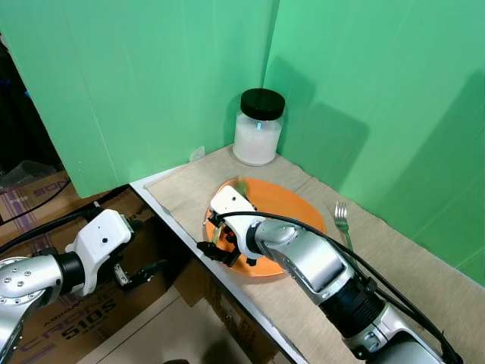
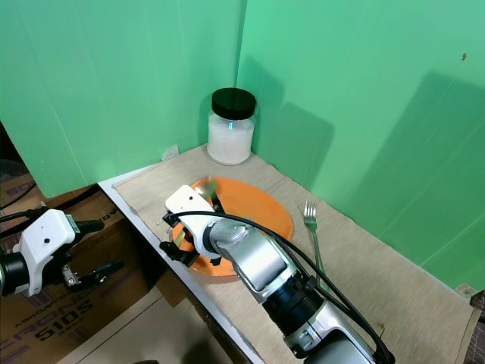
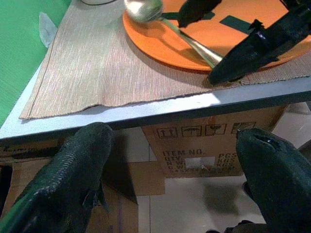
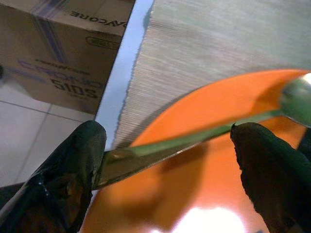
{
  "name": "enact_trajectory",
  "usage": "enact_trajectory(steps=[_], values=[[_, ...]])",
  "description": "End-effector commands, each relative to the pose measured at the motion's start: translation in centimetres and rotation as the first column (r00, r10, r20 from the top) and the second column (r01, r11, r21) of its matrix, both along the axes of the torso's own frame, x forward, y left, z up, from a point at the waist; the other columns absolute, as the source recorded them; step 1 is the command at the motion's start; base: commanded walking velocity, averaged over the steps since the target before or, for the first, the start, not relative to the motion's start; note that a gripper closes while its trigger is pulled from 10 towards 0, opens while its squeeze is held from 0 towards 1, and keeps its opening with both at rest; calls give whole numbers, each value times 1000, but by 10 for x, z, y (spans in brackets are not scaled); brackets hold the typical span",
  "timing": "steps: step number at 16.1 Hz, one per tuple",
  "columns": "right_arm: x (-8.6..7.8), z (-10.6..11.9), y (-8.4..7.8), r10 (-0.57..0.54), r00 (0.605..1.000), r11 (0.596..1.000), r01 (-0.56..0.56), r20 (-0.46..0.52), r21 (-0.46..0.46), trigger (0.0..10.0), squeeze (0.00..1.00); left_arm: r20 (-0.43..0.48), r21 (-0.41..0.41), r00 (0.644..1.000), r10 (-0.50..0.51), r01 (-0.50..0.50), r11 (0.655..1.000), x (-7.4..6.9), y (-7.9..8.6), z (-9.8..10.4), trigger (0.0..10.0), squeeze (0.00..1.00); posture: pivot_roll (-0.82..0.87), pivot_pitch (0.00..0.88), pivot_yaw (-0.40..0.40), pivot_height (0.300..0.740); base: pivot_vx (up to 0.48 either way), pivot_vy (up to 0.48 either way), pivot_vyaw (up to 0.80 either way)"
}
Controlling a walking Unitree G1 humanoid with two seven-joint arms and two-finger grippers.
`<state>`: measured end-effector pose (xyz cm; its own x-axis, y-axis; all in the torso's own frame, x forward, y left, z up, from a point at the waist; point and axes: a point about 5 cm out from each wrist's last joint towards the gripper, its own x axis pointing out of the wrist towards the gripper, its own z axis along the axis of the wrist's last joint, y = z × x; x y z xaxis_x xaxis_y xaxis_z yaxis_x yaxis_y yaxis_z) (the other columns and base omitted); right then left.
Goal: Setting the table
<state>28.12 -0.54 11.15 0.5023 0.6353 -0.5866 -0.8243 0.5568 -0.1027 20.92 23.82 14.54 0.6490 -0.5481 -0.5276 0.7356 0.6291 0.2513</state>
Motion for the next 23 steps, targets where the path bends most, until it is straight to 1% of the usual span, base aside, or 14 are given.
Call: enact_trajectory(steps=[1,3,4,7,8,10,12,15,17,19,20,21,22,23], values=[[6,-8,-11,-29,999,995,31,20,-90,10000,0,10,8,1000,-13,13,1000,0,-2,4,10000,0,44,11,-89,740,0,0,0],[12,-14,-24,-73,997,987,78,40,-144,10000,0,10,5,1000,-16,16,1000,0,-2,4,10000,0,43,11,-87,740,0,0,0],[16,-14,-32,-103,994,984,108,39,-142,10000,0,10,4,1000,-18,18,1000,1,-3,4,10000,0,43,11,-87,740,0,0,0],[22,-9,-47,-157,987,983,158,16,-93,10000,0,9,-1,1000,-22,22,1000,2,-3,5,10000,0,39,11,-81,740,0,0,0],[23,-10,-49,-167,986,982,167,14,-87,10000,0,10,-1,1000,-22,22,1000,3,-2,5,10000,0,34,12,-75,740,0,0,0],[23,-8,-49,-172,985,982,173,18,-71,10000,0,13,0,1000,-21,21,1000,4,-2,5,10000,0,34,12,-75,740,0,0,0],[23,-3,-45,-169,985,985,170,13,-27,10000,0,16,-1,1000,-20,20,1000,5,-3,5,10000,0,34,14,-74,740,0,0,0],[18,7,-35,-109,994,992,108,4,71,10000,0,17,0,1000,-18,18,1000,5,-3,5,10000,0,35,12,-75,740,0,0,0],[14,19,-29,-84,996,975,82,1,208,10000,0,29,-3,1000,-11,11,1000,7,-3,5,10000,0,35,7,-78,740,0,0,0],[15,29,-35,-126,992,950,118,10,290,10000,0,44,-20,999,-8,9,1000,10,-7,6,10000,0,37,7,-80,740,0,0,0],[16,30,-40,-163,987,940,155,-1,305,10000,0,48,-29,999,-7,9,1000,11,-8,6,10000,0,39,4,-81,740,0,0,0],[21,28,-59,-285,957,905,288,-57,314,10000,1000,61,-50,998,-14,17,999,12,-15,6,10000,0,40,2,-81,740,0,0,0],[23,25,-75,-373,923,867,384,-99,316,10000,1000,70,-65,997,-27,31,997,14,-21,5,10000,0,38,0,-79,740,0,0,0],[22,24,-86,-414,902,844,431,-123,319,10000,1000,77,-70,996,-34,39,997,16,-26,4,10000,0,38,0,-79,740,0,0,0]])
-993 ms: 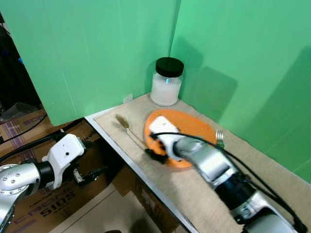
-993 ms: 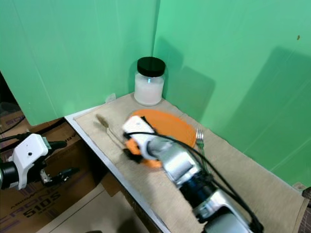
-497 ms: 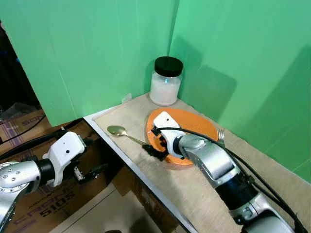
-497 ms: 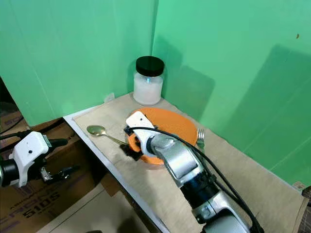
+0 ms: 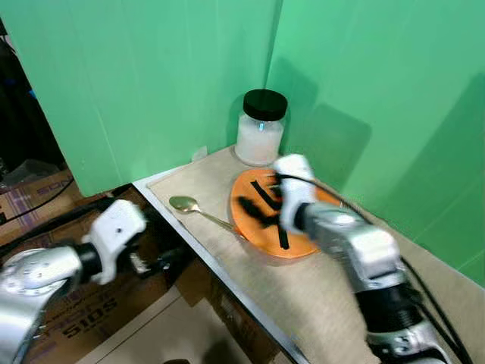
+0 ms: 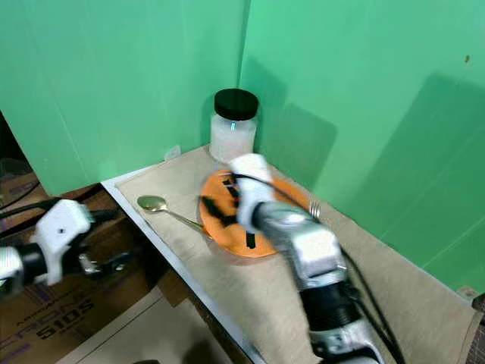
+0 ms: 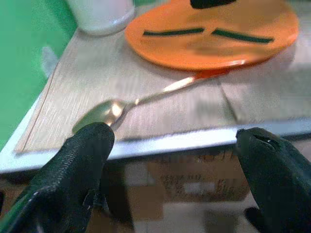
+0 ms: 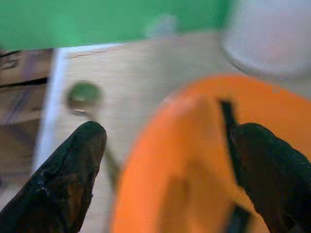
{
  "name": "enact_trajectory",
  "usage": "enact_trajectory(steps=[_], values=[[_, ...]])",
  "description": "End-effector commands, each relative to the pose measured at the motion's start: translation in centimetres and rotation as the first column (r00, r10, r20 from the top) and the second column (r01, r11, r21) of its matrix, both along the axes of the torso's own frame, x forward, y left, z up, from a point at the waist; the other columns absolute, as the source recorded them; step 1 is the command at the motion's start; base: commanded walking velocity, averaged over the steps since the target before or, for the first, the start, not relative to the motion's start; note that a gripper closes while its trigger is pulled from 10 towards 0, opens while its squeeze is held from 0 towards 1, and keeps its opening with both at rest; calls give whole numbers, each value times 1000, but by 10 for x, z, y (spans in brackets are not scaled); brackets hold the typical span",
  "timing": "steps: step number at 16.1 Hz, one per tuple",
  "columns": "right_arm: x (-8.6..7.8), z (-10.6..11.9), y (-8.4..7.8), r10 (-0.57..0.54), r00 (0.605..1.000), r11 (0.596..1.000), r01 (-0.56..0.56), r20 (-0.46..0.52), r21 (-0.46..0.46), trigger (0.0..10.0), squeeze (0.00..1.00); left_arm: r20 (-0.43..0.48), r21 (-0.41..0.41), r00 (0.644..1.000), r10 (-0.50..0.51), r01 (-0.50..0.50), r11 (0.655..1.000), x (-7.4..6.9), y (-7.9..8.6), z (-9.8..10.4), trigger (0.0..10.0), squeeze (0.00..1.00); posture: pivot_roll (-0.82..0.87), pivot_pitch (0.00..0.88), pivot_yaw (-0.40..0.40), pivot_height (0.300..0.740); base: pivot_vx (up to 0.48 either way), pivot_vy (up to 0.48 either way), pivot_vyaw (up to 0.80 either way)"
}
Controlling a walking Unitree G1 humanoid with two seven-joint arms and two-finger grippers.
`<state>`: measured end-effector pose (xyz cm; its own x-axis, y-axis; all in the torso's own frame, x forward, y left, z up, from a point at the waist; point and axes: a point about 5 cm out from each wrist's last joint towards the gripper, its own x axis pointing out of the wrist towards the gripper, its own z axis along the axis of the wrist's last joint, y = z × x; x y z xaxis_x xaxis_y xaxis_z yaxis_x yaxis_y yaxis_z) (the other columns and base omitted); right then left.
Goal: Setting the table
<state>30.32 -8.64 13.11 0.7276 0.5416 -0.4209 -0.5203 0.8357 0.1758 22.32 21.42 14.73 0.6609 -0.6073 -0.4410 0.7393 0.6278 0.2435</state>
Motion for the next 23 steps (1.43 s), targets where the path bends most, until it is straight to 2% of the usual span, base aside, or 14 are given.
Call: enact_trajectory(steps=[1,2,4,7,8,10,14,15,16,19,20,21,22,23], values=[[-1,3,-13,-55,998,998,55,-8,20,10000,1000,21,7,1000,-12,12,1000,4,-5,1,10000,0,34,0,-75,740,0,0,0],[-6,-1,-36,-147,988,989,148,-56,15,10000,1000,34,-1,999,-24,24,1000,11,-15,-2,10000,0,29,0,-69,740,0,0,0],[-11,-8,-62,-270,955,962,273,-122,9,10000,1000,55,-7,998,-36,36,999,23,-24,-6,10000,0,17,0,-60,740,0,0,0],[-15,-14,-82,-380,909,923,386,-172,2,10000,1000,80,-15,995,-55,57,998,38,-32,-7,10000,0,11,0,-55,740,0,0,0],[-18,-15,-96,-445,873,890,456,-197,10,10000,1000,96,-11,992,-88,89,996,50,-40,-9,10000,0,7,0,-54,740,0,0,0],[-22,-14,-104,-469,857,876,483,-215,16,10000,1000,102,-15,987,-123,126,992,62,-49,-12,10000,0,-1,0,-47,740,0,0,0],[-31,-24,-100,-450,823,861,502,-348,75,10000,1000,128,-10,970,-207,210,978,90,-69,-18,10000,0,-16,0,-34,740,0,0,0],[-33,-27,-99,-449,816,860,505,-363,73,10000,306,134,-11,965,-224,228,974,94,-72,-21,10000,0,-18,0,-34,740,0,0,0],[-34,-28,-96,-423,817,862,496,-392,105,10000,0,129,-18,959,-252,256,967,98,-77,-24,10000,0,-18,0,-35,740,0,0,0],[-35,-28,-87,-369,830,875,462,-417,144,10000,0,89,-5,951,-296,297,955,102,-86,-37,10000,0,-22,0,-33,740,0,0,0],[-34,-30,-85,-364,826,872,465,-430,154,9529,0,78,8,952,-295,296,955,103,-85,-42,10000,0,-22,0,-33,740,0,0,0],[-34,-32,-84,-361,819,865,473,-447,167,6588,0,69,21,953,-296,295,955,103,-84,-47,10000,0,-22,0,-33,740,0,0,0],[-33,-36,-82,-351,809,855,483,-471,192,4314,0,60,27,954,-292,291,956,103,-84,-52,10000,0,-22,0,-35,740,0,0,0],[-33,-37,-82,-346,806,851,485,-480,201,3765,0,59,25,955,-290,289,957,103,-84,-54,10000,0,-22,0,-36,740,0,0,0]])
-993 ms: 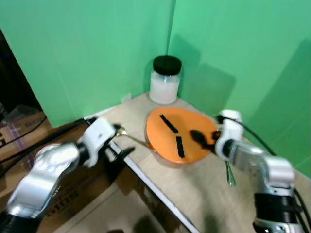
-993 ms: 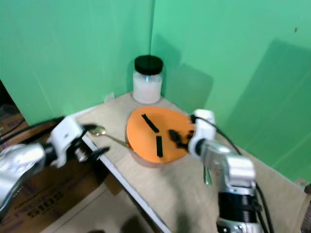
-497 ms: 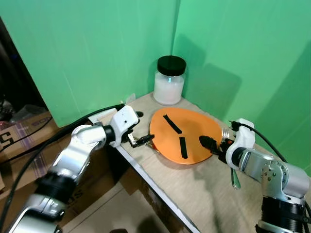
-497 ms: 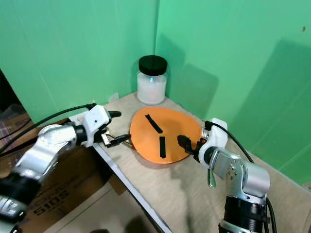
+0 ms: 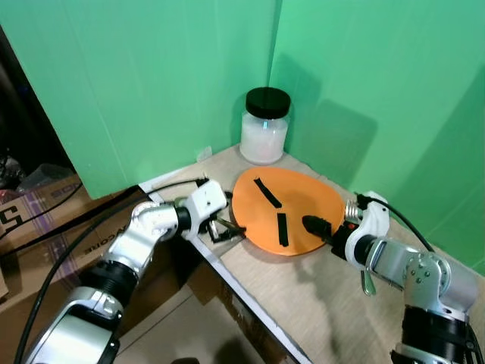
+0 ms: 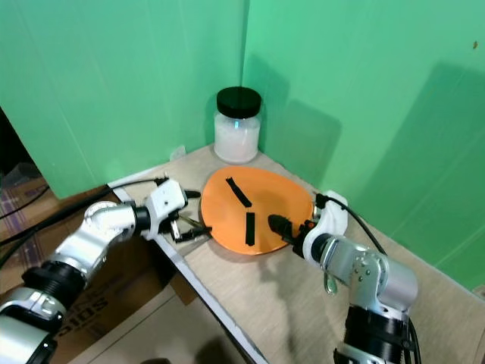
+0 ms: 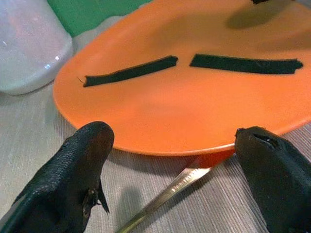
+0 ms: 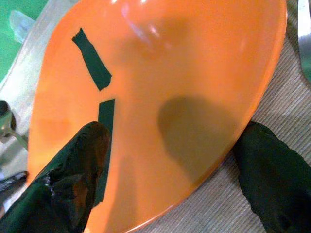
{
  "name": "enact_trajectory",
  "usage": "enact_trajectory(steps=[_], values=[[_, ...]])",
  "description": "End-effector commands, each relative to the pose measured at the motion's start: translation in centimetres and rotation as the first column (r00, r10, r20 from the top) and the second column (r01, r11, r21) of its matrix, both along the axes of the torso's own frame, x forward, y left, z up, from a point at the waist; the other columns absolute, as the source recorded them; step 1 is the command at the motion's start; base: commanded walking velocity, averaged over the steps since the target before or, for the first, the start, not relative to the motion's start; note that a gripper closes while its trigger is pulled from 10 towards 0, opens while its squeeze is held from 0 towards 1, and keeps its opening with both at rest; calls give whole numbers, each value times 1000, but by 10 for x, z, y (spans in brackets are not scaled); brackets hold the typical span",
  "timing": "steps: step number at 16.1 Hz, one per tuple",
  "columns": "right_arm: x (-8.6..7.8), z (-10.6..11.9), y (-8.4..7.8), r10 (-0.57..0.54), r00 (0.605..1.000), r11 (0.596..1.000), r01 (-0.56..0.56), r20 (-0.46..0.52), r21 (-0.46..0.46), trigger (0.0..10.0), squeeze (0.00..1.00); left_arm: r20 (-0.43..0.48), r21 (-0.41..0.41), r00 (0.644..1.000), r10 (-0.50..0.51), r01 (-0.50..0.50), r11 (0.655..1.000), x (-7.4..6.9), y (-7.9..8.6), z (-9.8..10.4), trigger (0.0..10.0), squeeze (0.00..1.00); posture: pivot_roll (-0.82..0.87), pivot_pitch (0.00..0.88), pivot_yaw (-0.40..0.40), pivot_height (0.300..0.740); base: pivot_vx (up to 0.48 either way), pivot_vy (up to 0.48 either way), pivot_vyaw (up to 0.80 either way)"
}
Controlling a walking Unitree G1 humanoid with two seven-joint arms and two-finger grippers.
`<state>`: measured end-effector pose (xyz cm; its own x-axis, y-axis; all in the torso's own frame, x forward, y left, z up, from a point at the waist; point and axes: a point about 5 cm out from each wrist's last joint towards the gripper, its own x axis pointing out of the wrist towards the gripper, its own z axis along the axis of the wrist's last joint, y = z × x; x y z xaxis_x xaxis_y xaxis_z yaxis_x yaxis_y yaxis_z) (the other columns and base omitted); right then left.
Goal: Setting the table
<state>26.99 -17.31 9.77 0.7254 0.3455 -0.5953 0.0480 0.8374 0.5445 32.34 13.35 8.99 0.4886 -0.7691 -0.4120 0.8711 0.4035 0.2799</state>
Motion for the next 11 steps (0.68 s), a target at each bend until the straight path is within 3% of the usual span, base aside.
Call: enact_trajectory(steps=[1,4,5,6,11], values=[[0,-6,6,15,999,999,-14,-31,50,2549,0,14,16,1000,-9,9,1000,3,-4,1,10000,0,-21,0,-40,740,0,0,0],[2,-15,6,3,999,996,2,-49,92,1451,0,21,2,999,24,-24,1000,4,-5,-5,10000,0,-22,0,-51,740,0,0,0],[2,-17,5,2,999,995,2,-46,103,314,0,23,-1,999,25,-25,1000,4,-5,-6,10000,0,-23,0,-52,740,0,0,0],[3,-18,6,-3,999,993,8,-42,120,0,0,25,-1,999,23,-23,1000,4,-5,-7,10000,0,-23,0,-53,740,0,0,0],[11,-6,14,20,998,978,-31,59,206,0,0,33,-4,999,4,-4,1000,4,-7,-7,10000,0,-24,0,-54,740,0,0,0]])
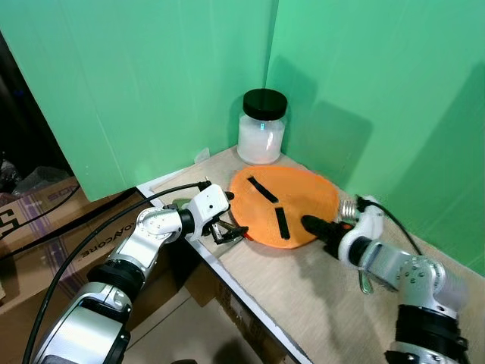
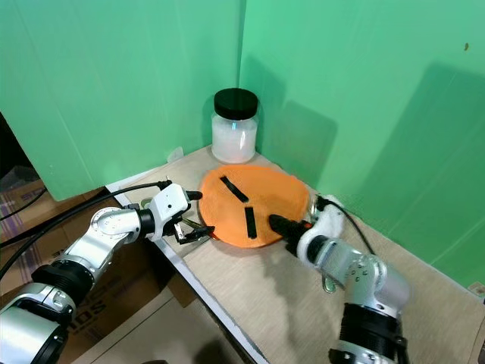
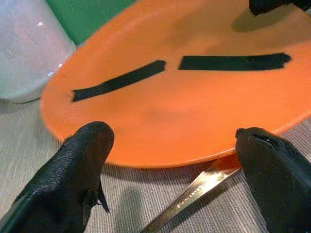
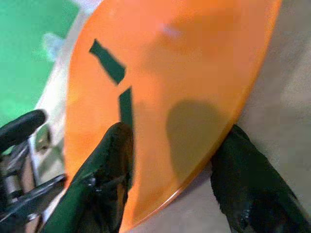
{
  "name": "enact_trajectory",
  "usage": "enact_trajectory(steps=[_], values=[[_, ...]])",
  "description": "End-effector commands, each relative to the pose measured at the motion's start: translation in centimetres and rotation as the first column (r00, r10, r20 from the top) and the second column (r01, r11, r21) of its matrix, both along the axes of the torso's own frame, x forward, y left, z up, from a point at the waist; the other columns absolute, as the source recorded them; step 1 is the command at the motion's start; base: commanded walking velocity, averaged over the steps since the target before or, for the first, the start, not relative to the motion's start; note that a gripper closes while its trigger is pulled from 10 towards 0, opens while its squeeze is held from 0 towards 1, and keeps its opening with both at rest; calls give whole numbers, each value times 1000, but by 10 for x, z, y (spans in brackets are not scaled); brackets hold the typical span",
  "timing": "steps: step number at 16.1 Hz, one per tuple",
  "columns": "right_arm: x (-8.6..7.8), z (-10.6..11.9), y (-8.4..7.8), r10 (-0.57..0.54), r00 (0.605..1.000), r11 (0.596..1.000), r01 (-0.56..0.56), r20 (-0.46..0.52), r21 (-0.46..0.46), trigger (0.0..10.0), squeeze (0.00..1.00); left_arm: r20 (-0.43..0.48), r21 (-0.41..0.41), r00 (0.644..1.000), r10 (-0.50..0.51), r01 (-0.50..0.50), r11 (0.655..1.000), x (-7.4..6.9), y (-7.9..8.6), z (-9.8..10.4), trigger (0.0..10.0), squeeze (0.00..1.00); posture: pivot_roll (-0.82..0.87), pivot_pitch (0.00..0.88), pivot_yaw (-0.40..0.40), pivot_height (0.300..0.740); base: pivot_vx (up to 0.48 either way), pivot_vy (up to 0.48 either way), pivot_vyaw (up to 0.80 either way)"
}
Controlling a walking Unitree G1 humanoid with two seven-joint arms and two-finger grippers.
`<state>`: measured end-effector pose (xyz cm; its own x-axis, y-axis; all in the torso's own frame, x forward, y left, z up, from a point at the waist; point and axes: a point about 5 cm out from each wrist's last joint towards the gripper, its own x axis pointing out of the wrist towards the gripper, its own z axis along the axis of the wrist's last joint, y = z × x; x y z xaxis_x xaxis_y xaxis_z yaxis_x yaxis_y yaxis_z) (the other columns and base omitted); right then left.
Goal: Setting the table
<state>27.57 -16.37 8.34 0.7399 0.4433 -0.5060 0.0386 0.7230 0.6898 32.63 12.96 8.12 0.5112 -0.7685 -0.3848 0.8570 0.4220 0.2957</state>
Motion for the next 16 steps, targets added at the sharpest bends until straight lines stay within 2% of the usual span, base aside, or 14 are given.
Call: enact_trajectory(steps=[1,4,7,10,16], values=[[7,11,8,32,998,998,-34,57,46,0,0,7,13,1000,-24,24,1000,1,-3,1,10000,0,-25,0,-54,740,0,0,0],[9,18,14,52,995,995,-59,88,85,0,0,9,-8,999,-49,49,999,-1,-6,1,10000,0,-25,0,-55,740,0,0,0],[9,13,20,65,996,994,-70,67,80,0,0,16,-25,998,-65,66,998,-2,-8,1,10000,0,-24,0,-57,740,0,0,0],[10,12,27,59,996,991,-66,60,119,0,0,23,-36,997,-79,79,996,-3,-10,2,10000,0,-23,0,-58,740,0,0,0],[11,14,24,16,998,985,-27,65,170,0,0,62,-40,996,-71,73,997,0,-7,8,10000,0,-21,0,-57,740,0,0,0]])
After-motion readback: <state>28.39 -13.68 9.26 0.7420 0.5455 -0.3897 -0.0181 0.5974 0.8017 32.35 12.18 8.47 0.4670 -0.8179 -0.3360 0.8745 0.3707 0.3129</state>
